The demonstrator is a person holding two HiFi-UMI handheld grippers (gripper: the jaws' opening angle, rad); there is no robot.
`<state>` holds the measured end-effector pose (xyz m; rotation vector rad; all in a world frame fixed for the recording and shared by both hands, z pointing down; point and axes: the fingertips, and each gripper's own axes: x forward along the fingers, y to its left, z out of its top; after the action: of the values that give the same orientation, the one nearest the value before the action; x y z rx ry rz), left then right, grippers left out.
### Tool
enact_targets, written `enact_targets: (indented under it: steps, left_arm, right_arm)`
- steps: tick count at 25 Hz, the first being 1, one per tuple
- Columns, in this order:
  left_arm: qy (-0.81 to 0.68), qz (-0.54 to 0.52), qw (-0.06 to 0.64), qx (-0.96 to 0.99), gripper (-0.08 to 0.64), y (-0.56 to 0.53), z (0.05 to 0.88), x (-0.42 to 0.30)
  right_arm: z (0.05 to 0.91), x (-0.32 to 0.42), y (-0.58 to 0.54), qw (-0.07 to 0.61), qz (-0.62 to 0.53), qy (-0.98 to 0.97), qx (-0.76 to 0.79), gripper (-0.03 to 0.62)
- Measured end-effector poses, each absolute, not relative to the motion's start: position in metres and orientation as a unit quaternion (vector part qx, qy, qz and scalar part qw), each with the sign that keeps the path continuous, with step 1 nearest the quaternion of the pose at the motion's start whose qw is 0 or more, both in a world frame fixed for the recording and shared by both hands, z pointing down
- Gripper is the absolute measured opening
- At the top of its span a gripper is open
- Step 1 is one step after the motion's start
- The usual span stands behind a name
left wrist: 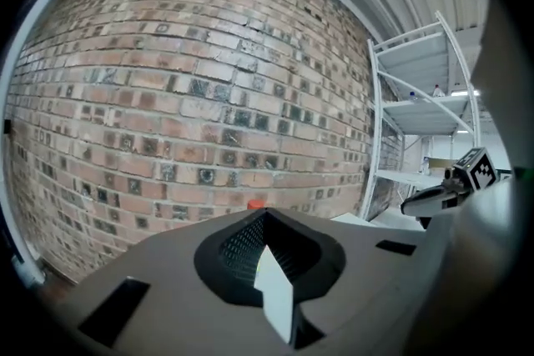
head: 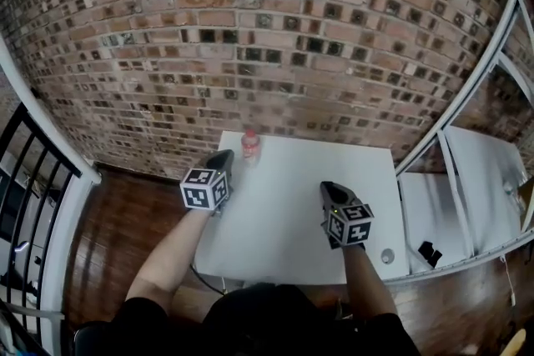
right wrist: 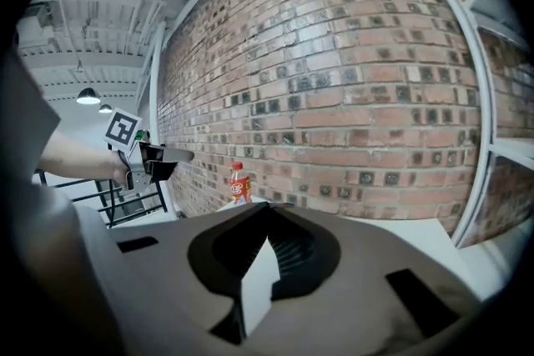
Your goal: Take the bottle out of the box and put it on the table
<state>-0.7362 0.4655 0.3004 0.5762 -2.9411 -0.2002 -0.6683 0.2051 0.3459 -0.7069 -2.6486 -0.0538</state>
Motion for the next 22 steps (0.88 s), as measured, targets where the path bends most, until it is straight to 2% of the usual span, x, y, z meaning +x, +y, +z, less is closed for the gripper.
enact_targets:
  steps: [6,12,22]
  left_arm:
    - [-0.968,-0.121,0.01,0.221,0.003,0.458,0.267,-0.693]
    - [-0.963,-0.112,-0.05,0.238,0.003,0.445,0.238,-0.632]
    - [-0.974,-0.095,-0.072,0.192,0.003,0.399,0.238,-0.483]
  right_arm:
    - [0.317,-0.634,0.202,0.149,0.008,-0.953,-0.263,0.005]
    - [0.299,-0.595,0.183,0.118,0.018,-0.956,-0.269,0.005]
    - [0.293,-0.467,0.132,0.092,0.015,-0.954,-0.287,0.003]
